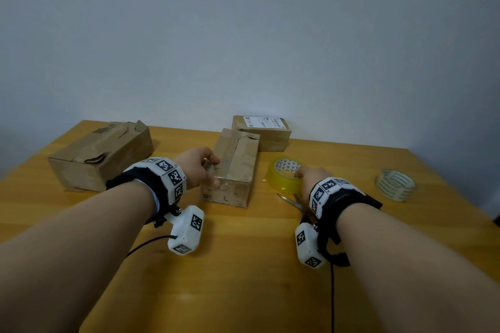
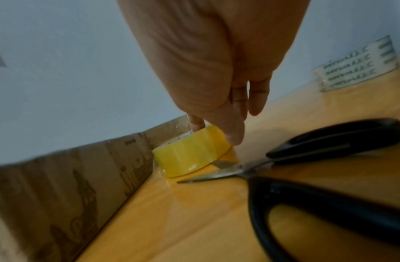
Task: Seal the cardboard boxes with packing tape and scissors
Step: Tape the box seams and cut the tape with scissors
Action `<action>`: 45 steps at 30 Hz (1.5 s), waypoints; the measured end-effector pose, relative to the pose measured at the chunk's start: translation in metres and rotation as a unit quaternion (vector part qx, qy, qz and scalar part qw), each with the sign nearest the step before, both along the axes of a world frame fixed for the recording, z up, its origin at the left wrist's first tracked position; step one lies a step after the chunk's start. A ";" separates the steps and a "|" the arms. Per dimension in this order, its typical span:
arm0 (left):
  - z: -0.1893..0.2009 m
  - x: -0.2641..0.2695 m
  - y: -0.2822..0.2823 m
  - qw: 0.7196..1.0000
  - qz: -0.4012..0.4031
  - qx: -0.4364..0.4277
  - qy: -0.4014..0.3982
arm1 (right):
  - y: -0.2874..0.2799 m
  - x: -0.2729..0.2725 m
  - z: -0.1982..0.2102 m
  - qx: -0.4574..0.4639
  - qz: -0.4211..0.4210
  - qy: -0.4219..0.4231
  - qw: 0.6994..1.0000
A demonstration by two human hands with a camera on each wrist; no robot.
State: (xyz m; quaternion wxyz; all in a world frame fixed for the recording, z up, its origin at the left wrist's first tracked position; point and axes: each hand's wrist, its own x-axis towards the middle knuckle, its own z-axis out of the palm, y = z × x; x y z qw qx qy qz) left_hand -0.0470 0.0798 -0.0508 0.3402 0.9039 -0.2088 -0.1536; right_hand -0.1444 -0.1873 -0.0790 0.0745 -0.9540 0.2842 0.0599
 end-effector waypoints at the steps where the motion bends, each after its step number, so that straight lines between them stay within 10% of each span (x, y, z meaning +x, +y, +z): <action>1: 0.001 0.000 0.000 1.000 -0.003 0.003 0.004 | 0.001 -0.001 -0.001 -0.013 0.007 -0.005 1.000; 10: 0.018 0.000 -0.003 0.999 0.015 0.029 -0.033 | 0.006 0.001 0.029 0.097 0.007 -0.131 0.987; 20: 0.062 -0.018 -0.017 0.938 0.063 -0.311 0.143 | 0.012 -0.014 0.082 0.503 0.117 -0.275 0.811; 32: 0.070 -0.027 0.002 0.867 0.138 -0.408 0.251 | 0.058 -0.021 0.096 0.452 0.237 -0.200 0.836; 45: 0.104 -0.050 -0.004 0.915 0.127 -0.324 0.206 | 0.093 -0.022 0.104 0.346 0.207 -0.145 0.903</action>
